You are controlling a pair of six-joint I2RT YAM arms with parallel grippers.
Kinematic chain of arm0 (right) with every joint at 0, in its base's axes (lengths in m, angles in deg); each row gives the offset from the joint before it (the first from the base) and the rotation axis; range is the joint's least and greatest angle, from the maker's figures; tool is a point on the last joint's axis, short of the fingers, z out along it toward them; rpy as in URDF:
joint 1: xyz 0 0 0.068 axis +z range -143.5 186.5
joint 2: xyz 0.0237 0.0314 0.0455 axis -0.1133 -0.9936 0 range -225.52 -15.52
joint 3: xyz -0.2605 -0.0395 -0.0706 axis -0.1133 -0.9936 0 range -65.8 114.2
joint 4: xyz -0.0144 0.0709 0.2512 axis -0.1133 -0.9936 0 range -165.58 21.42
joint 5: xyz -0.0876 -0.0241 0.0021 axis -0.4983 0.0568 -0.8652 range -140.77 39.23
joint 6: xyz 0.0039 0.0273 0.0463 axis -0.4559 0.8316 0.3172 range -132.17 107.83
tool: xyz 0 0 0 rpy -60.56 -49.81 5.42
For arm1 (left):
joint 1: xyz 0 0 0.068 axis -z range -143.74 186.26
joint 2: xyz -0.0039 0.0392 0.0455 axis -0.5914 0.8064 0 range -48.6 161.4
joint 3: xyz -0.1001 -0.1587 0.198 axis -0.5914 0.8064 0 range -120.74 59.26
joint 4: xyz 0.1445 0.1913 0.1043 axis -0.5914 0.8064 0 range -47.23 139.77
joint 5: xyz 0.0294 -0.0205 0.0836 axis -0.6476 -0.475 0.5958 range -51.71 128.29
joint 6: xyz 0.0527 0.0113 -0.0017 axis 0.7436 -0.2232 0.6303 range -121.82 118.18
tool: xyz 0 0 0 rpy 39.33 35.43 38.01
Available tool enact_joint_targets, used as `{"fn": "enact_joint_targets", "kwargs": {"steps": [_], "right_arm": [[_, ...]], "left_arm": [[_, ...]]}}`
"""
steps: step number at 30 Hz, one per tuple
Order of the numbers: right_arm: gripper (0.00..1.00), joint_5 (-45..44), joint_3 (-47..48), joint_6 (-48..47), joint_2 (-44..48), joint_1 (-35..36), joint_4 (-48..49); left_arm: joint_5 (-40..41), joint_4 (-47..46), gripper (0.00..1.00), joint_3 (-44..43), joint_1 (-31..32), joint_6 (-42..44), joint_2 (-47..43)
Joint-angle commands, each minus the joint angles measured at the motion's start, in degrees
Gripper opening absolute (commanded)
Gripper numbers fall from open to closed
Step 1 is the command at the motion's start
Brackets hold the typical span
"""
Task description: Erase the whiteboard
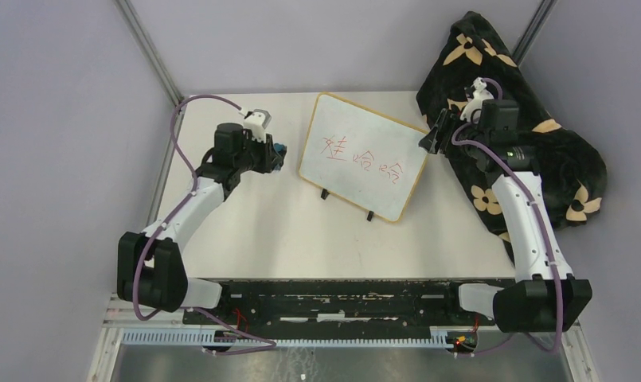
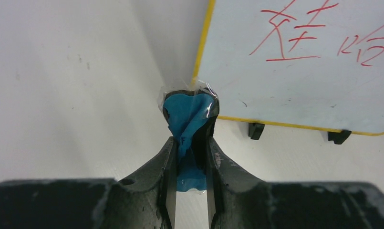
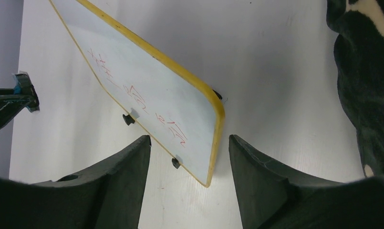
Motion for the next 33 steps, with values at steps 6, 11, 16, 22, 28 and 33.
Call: {"fn": "enact_joint_targets", "kwargs": {"steps": [6,11,16,22,28,33], "right_arm": [[0.68,4.2,6.9,-2.6,-4.7,-1.6,2.5],[0.68,6.5,8.4,-5.2,-5.9,-3.7,1.3],[0.67,13.3,8.0,-5.1,-7.0,-7.6,3.4],[0.64,28.8,5.2,0.3,-11.5,-12.8,12.7],[0.65,36.7,1.7,4.8,-12.3,-14.1,21.7],[0.64,39.2,-1.6,7.8,-12.5,-14.1,27.1]], "left_arm": [[-2.5,-4.4,0.05,-2.6,3.8,1.4,-1.3],[-3.2,-4.2,0.05,-4.6,4.9,1.1,0.3],[-3.7,-2.3,0.04,-7.4,5.6,1.4,2.2],[-4.0,-2.0,0.04,-8.5,6.5,1.3,3.8],[-5.4,-2.6,0.04,-8.7,6.8,0.6,5.1],[-6.6,-3.1,0.04,-9.8,7.0,0.2,6.4]]}}
